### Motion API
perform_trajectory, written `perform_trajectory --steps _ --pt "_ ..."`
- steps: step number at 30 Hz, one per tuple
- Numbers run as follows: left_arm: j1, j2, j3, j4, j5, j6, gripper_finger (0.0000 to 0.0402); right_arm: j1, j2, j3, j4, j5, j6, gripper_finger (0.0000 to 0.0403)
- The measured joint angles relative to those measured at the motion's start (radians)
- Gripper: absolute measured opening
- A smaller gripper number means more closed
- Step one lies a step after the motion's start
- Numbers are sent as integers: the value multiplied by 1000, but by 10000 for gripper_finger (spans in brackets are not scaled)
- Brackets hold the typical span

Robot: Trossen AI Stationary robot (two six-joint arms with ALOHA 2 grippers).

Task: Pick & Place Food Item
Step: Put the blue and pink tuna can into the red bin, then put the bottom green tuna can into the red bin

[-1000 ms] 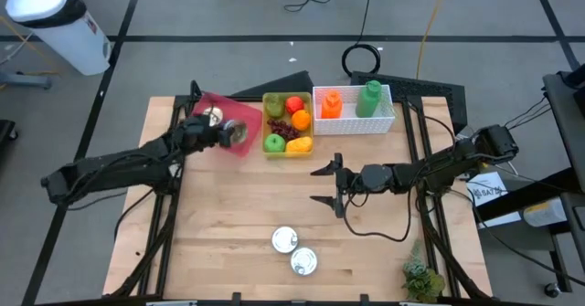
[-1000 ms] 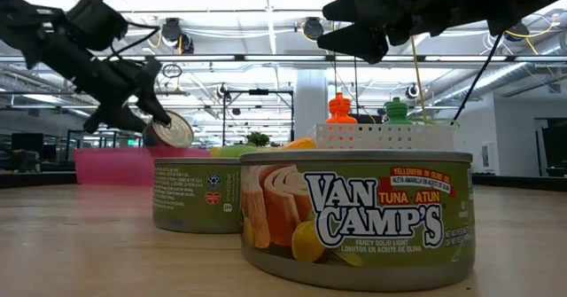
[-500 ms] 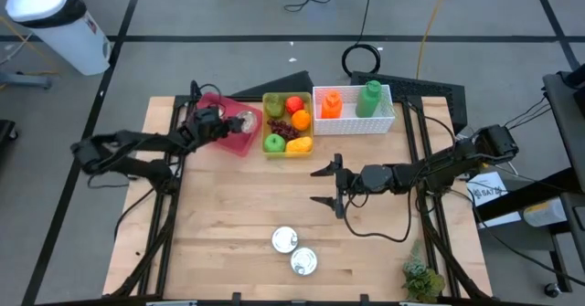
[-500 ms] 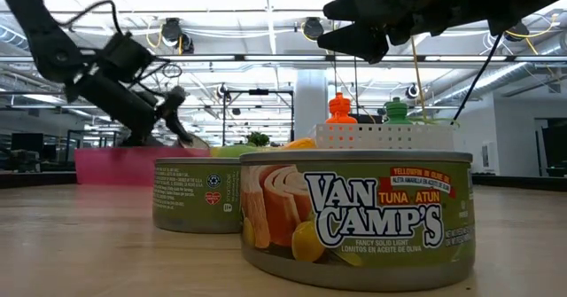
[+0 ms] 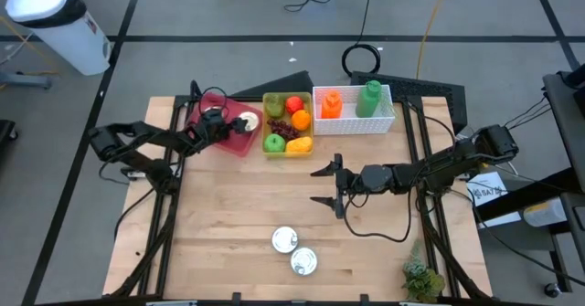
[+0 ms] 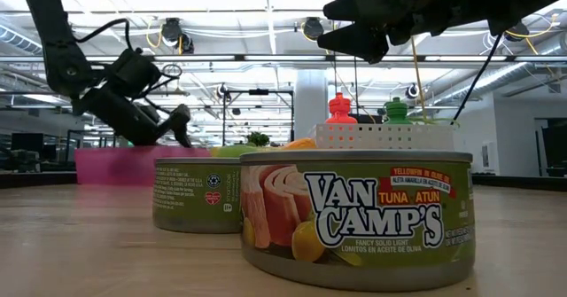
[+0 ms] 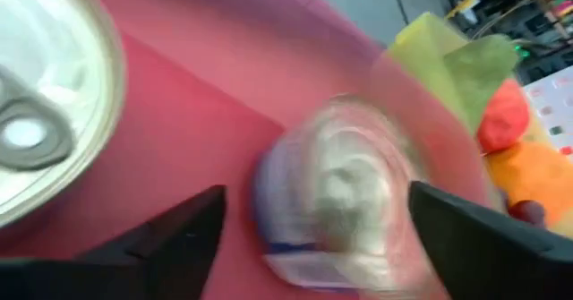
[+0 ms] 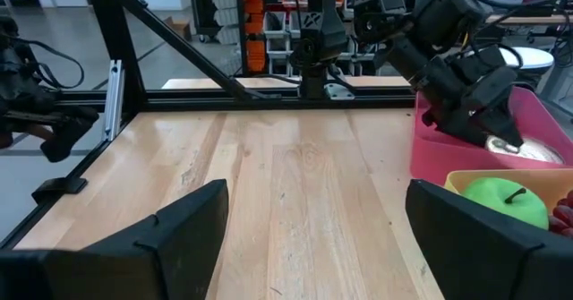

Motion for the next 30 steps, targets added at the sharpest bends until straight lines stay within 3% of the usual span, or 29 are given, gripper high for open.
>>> perform_trajectory --steps 3,9,18,23,30 --pt "-1 -1 2 -4 -16 4 386 0 0 0 0 0 0 320" --pt "0 -1 1 61 -21 82 337 0 0 0 -3 0 0 320" --pt "-25 -128 1 257 116 197 302 6 0 -1 -42 0 11 320" --pt "-113 -259 1 258 140 294 300 65 0 -1 -80 -11 31 320" --pt "-327 -330 1 250 112 328 300 215 119 58 -89 -160 155 294"
